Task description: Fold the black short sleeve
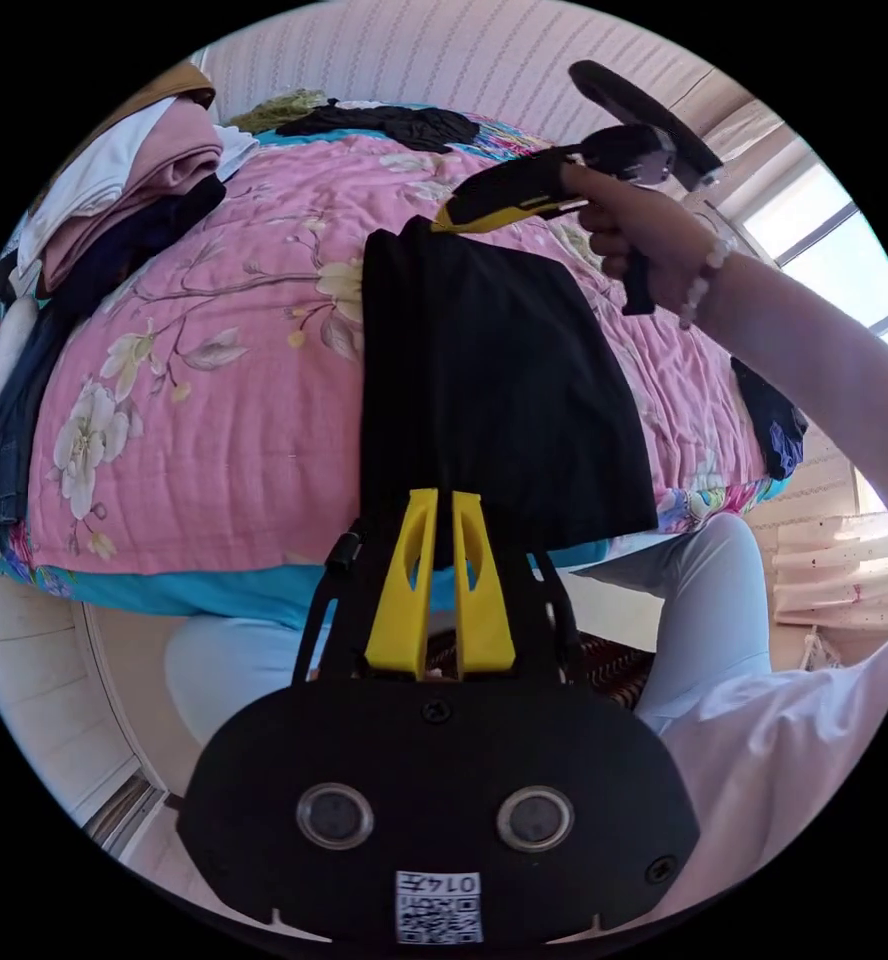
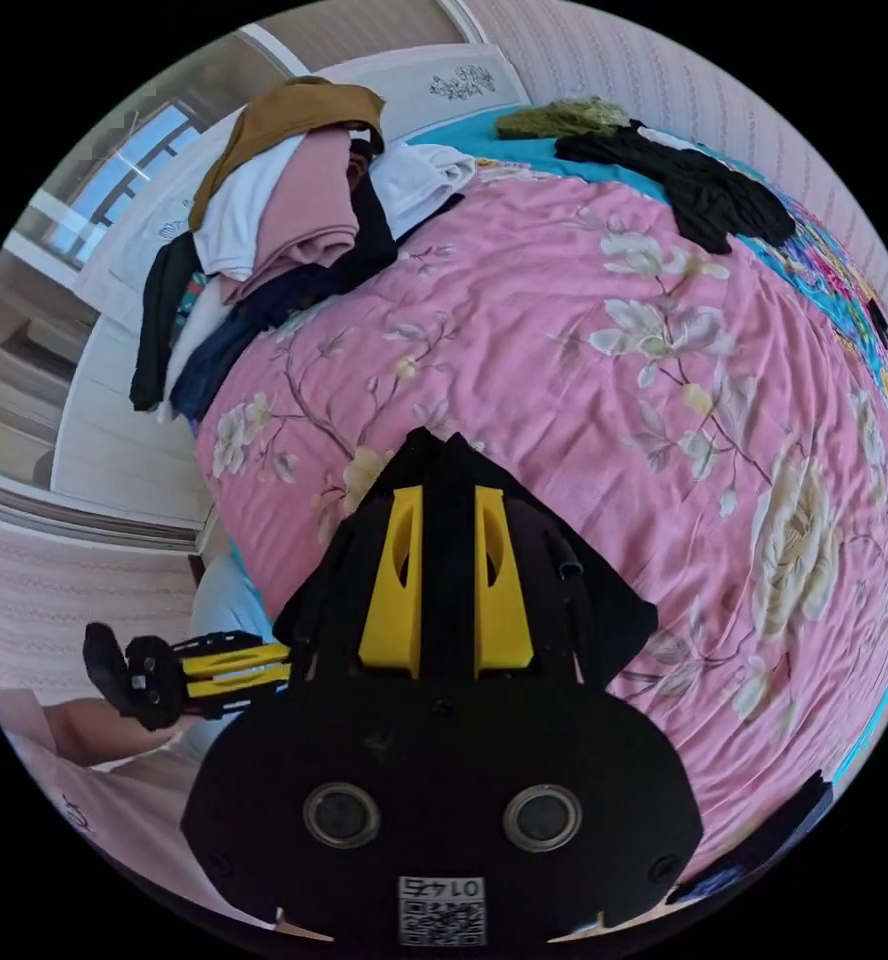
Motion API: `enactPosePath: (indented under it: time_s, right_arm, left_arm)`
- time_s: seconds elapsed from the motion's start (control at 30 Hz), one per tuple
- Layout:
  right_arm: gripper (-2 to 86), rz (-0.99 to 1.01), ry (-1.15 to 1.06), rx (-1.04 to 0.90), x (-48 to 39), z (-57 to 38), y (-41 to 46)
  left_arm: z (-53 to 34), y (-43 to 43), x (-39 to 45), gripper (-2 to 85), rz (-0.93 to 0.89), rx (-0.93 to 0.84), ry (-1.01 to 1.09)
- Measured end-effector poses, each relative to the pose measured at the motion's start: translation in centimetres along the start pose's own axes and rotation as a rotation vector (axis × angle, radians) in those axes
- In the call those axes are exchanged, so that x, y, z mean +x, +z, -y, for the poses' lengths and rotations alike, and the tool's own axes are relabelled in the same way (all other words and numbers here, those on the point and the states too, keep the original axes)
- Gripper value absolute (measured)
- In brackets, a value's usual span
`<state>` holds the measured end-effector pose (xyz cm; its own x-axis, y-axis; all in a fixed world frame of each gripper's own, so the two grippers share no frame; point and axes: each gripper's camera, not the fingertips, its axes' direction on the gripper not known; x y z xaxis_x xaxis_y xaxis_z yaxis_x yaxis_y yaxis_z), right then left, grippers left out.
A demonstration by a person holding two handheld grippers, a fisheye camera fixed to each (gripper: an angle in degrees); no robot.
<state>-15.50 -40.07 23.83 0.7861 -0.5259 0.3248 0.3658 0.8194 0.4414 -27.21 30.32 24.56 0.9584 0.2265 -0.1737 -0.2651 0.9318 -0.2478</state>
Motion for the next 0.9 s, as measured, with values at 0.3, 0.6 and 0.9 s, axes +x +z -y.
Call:
enactPosePath:
  time_s: [0.3,0.6,0.9]
  right_arm:
    - [0.4,0.127,-0.011,0.085,-1.0,2.8,-1.4]
    - [1.6,0.088,-0.059,0.000,-3.6,5.0,-0.4]
    - [11.3,-0.024,-0.292,-0.070,-4.3,5.6,-2.1]
  left_arm:
    - [-1.6,-3.5,-2.3,-1.0,-0.109,0.072,0.021]
    - [-2.5,-1.1,-5.0,0.7,0.013,-0.046,-0.065]
    - [-3.6,-1.5,-4.5,7.6,-0.108,0.048,-0.051]
